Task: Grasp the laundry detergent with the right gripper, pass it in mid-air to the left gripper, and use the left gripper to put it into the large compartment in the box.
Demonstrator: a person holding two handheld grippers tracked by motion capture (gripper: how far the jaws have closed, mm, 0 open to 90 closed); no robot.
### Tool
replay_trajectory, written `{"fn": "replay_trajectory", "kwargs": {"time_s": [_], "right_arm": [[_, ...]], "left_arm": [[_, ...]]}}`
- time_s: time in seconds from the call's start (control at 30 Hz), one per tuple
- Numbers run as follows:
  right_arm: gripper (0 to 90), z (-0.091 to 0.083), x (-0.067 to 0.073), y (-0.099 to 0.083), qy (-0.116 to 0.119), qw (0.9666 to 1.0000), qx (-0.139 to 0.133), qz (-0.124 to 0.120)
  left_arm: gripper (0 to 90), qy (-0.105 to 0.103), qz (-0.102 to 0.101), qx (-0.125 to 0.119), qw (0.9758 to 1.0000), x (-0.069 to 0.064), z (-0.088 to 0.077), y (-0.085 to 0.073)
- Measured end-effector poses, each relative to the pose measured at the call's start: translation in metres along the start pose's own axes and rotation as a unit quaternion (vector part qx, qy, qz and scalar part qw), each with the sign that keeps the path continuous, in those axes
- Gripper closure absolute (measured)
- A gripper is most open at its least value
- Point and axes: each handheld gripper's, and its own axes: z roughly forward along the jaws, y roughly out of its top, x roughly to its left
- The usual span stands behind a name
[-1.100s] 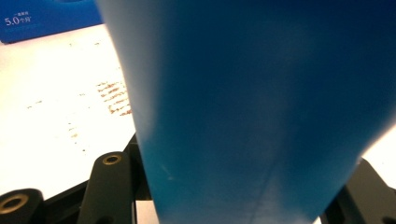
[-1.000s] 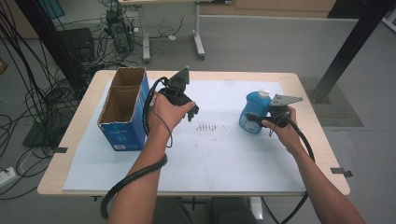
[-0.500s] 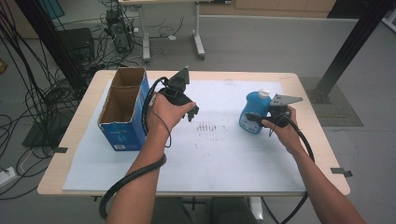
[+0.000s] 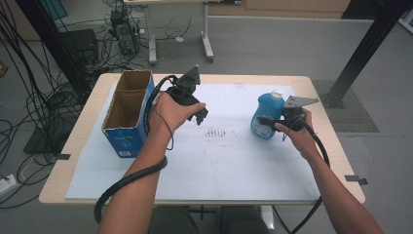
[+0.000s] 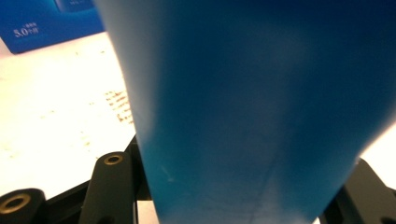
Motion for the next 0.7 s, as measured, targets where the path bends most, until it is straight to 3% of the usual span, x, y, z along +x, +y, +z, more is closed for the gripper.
{"fn": "replay_trajectory", "kwargs": {"time_s": [0.43,0.6,0.7], "right_arm": [[43.7,-0.006,0.01,0.04,0.02,0.9998,-0.001,-0.003],[43.7,-0.001,0.013,0.059,0.044,0.999,0.006,-0.007],[43.7,0.002,0.017,0.07,0.056,0.9982,0.012,-0.015]], "left_arm": [[5.7,0.002,0.056,0.008,0.9984,0.014,-0.034,-0.001],[5.6,0.007,0.092,0.002,0.9957,0.017,-0.055,0.005],[5.6,0.011,0.12,-0.001,0.9927,0.016,-0.066,0.008]]}}
